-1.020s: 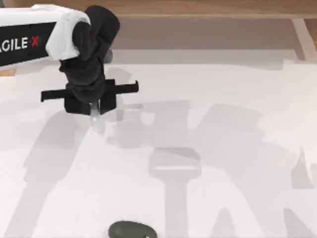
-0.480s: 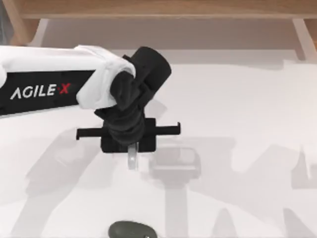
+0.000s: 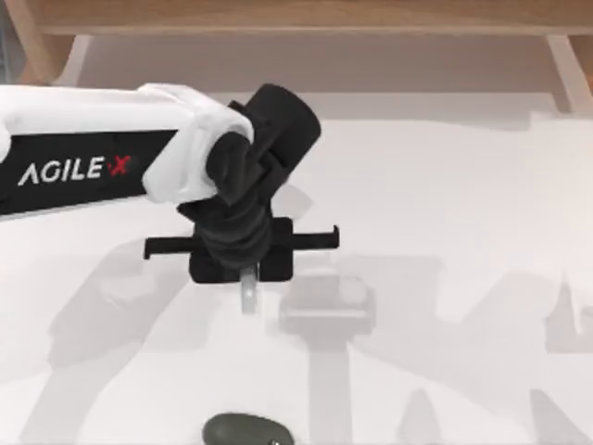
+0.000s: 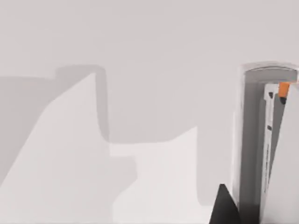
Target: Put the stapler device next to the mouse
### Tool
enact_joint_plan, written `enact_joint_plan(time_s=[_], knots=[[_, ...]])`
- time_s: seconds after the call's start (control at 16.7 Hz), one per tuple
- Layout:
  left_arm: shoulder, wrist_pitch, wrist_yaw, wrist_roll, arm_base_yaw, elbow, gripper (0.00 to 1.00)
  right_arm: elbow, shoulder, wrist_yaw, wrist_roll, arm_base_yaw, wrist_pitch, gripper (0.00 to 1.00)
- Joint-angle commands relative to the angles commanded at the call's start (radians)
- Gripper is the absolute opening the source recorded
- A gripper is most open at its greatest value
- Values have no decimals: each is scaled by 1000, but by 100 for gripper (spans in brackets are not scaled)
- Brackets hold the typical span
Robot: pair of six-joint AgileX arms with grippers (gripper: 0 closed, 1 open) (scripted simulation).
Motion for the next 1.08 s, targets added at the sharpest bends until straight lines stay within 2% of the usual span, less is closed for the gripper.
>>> enact_joint_plan(time_s=[1.08], knots=[[12, 100, -5, 5, 2, 7, 0, 0, 0, 0, 0, 0, 0, 100]])
